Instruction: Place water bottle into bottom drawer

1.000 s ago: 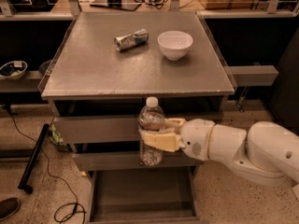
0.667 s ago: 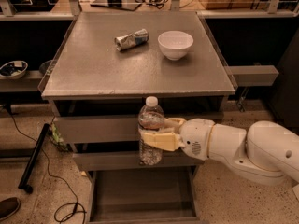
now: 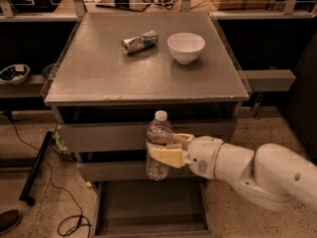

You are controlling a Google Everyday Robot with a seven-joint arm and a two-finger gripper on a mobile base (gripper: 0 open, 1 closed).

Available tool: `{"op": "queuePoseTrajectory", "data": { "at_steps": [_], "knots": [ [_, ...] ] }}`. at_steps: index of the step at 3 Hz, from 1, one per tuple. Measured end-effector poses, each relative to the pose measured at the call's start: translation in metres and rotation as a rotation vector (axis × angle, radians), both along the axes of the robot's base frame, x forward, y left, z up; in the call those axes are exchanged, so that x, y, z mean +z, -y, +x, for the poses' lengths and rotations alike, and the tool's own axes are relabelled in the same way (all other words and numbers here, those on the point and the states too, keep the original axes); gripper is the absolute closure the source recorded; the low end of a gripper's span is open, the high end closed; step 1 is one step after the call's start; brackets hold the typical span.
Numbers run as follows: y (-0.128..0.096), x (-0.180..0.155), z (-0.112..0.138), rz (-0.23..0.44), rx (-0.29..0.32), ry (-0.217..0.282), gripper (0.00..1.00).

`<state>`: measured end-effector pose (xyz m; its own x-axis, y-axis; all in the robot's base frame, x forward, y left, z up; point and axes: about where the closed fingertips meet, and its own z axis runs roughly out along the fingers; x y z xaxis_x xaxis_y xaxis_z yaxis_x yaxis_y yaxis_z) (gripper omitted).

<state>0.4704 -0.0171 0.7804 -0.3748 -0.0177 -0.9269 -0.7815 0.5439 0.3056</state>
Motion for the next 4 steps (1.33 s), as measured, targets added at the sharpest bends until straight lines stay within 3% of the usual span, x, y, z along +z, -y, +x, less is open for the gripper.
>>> {"op": "queuePoseTrajectory", "data": {
  "at_steps": [2,3,4],
  "knots": [
    [0.007,-0.043,0.018,0.066,-0.106,-0.008,1.00],
    [0.007,-0.043,0.018,0.066,-0.106,-0.008,1.00],
    [0.004,-0.062,0.014,0.068,-0.134,-0.043,1.00]
  ]
}}
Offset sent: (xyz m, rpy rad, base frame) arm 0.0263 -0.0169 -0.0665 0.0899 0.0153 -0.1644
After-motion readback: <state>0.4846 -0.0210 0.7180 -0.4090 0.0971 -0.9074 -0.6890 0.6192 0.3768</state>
